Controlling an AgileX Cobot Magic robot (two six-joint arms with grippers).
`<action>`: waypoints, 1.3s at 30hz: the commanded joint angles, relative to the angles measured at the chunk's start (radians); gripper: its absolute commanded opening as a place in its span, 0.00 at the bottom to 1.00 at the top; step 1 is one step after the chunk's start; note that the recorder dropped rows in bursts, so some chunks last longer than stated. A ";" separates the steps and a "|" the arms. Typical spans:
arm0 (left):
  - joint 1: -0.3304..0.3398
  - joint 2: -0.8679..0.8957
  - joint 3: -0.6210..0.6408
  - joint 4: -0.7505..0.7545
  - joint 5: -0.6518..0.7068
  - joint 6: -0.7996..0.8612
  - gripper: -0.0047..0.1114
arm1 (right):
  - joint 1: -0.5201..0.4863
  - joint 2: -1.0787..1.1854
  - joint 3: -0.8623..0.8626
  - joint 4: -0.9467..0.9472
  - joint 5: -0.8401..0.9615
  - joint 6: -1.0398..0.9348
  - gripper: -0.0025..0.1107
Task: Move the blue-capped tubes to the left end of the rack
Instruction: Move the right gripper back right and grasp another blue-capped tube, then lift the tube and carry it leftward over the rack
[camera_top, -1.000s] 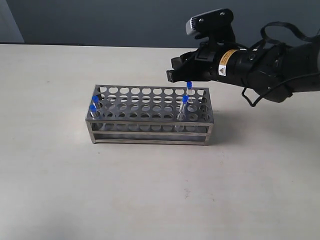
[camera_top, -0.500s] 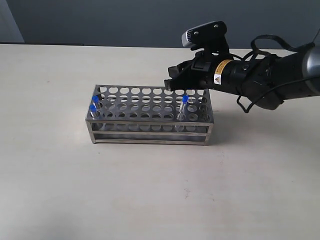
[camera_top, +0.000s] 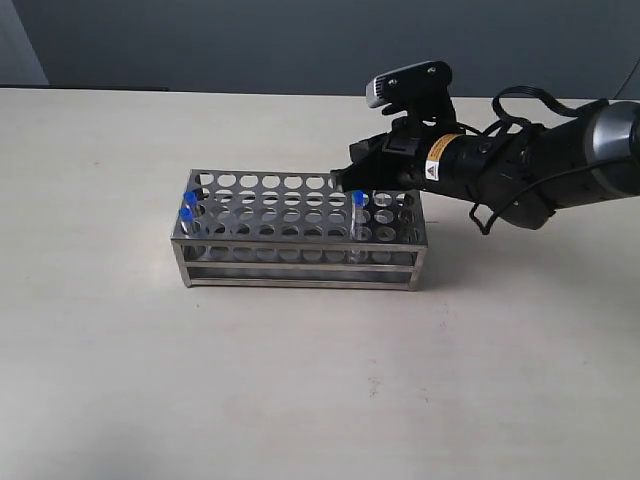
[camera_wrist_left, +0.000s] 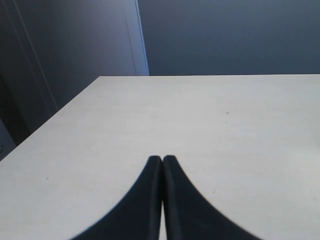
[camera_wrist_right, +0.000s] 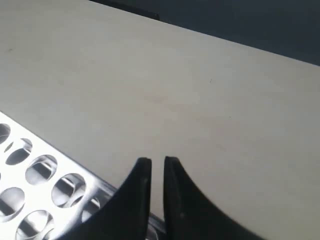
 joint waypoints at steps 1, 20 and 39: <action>0.001 -0.004 0.005 0.004 -0.012 -0.004 0.04 | -0.003 0.008 0.003 -0.011 0.028 -0.011 0.02; 0.001 -0.004 0.005 0.004 -0.012 -0.004 0.04 | -0.003 -0.165 0.003 -0.028 0.054 -0.013 0.01; 0.001 -0.004 0.005 0.004 -0.012 -0.004 0.04 | 0.178 -0.221 -0.118 -0.090 0.054 -0.011 0.01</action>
